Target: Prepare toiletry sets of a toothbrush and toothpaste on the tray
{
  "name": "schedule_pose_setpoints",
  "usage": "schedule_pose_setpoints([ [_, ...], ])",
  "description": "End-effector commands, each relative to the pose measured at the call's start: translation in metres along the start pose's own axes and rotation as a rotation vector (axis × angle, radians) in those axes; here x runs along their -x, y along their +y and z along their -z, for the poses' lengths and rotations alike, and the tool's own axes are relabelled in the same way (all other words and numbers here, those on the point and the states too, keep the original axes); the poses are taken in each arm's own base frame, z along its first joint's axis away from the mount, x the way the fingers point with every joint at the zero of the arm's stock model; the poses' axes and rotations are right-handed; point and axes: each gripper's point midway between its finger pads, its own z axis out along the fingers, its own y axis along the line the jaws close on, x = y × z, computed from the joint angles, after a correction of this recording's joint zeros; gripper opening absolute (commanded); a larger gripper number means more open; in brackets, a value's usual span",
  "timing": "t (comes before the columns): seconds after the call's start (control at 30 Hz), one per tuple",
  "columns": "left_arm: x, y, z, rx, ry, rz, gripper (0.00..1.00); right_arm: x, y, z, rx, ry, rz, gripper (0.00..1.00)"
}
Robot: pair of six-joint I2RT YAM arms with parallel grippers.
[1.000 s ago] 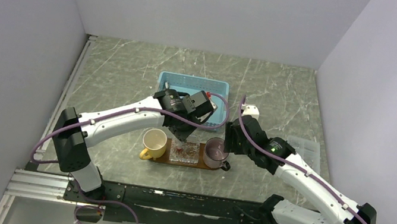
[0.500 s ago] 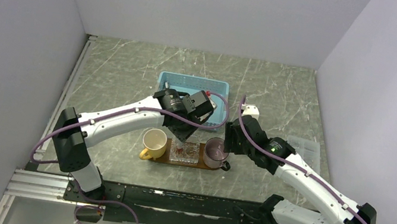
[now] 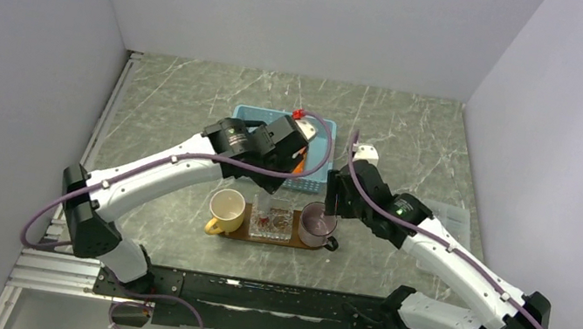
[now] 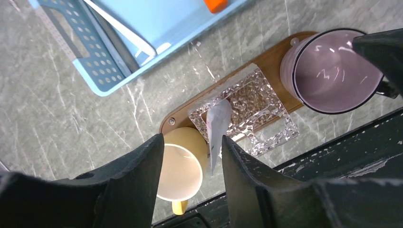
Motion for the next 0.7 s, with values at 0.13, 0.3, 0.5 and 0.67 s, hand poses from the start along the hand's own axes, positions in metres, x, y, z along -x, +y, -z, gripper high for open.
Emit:
schedule_pose_setpoints([
  [0.13,0.036,0.032,0.063,0.052,-0.242,0.093,0.57,0.059,0.027,0.001,0.049,-0.106,0.025,0.66],
  [0.3,0.032,0.052,0.088,0.070,-0.357,0.152,0.63,0.087,0.042,-0.012,0.070,-0.110,0.056,0.66],
  [0.5,0.016,0.065,0.109,0.035,-0.472,0.185,0.74,0.105,0.061,-0.049,0.062,-0.057,0.050,0.67],
  [0.67,-0.006,0.072,0.108,0.022,-0.525,0.194,0.83,0.108,0.070,-0.088,0.018,-0.009,0.019,0.67],
])
